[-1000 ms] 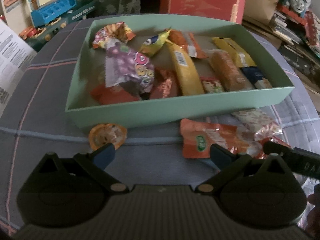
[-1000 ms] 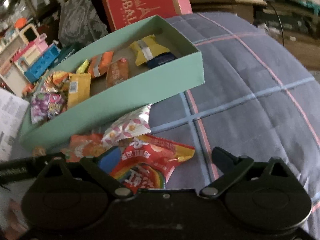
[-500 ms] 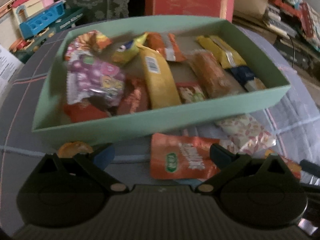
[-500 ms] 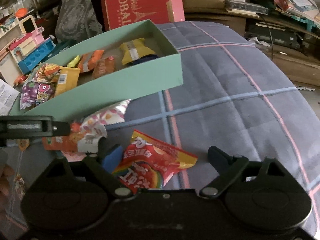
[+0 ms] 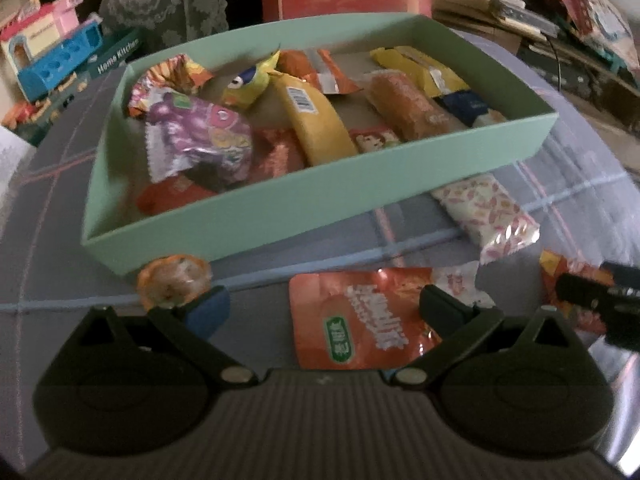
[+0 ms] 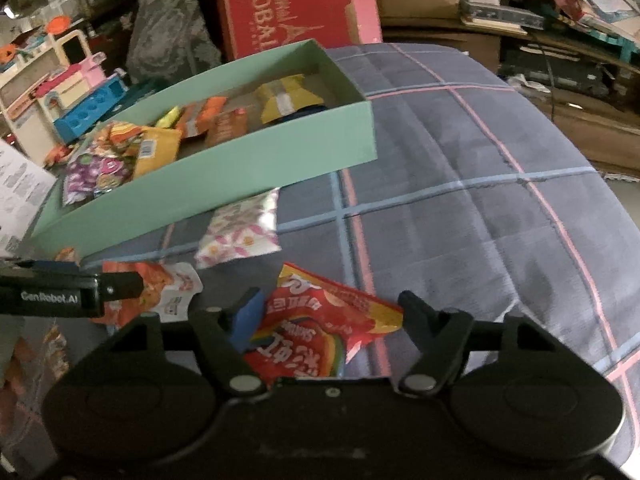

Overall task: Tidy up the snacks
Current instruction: 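Move both open tools back toward the remaining packets beside the box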

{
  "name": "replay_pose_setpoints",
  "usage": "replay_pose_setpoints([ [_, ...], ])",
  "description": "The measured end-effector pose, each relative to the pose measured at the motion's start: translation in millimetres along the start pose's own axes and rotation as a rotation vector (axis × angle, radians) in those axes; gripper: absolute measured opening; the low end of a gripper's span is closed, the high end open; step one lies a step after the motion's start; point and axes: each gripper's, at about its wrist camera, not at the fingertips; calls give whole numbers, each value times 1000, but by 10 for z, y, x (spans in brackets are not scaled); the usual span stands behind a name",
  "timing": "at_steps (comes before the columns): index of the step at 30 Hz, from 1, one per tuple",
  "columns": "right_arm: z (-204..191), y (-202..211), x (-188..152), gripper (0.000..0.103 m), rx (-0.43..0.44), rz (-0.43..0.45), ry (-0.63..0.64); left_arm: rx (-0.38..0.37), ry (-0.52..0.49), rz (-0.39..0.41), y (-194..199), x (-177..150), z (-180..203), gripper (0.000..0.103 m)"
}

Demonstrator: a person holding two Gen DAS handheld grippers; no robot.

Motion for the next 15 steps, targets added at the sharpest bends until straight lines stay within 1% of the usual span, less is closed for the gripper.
replay_pose_setpoints([
  [4, -78, 12, -57, 70, 70, 0, 50, 33, -7, 2, 48, -99, -208, 103],
  [7, -147, -16, -93, 70, 107, -13, 77, 53, 43, -27, 59, -148, -410, 103],
  [9, -173, -26, -90, 71, 107, -14, 77, 56, 63, -29, 88, -190, -504, 103],
  [11, -157, -27, -74, 74, 103, -14, 57, 45, 46, -28, 131, -236, -531, 103],
  [13, -136, -14, -67, 74, 87, -11, 49, 28, 23, -39, 175, -285, -526, 103],
  [15, -93, 7, -70, 74, 66, -7, 31, 13, 31, -56, 201, -327, -519, 103],
])
Point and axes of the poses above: each gripper's, at about its wrist camera, not at the fingertips, and y roughly against the way its jaws point, z to its right, x to its top, and after that the axes turned 14 degrees about x, right-handed
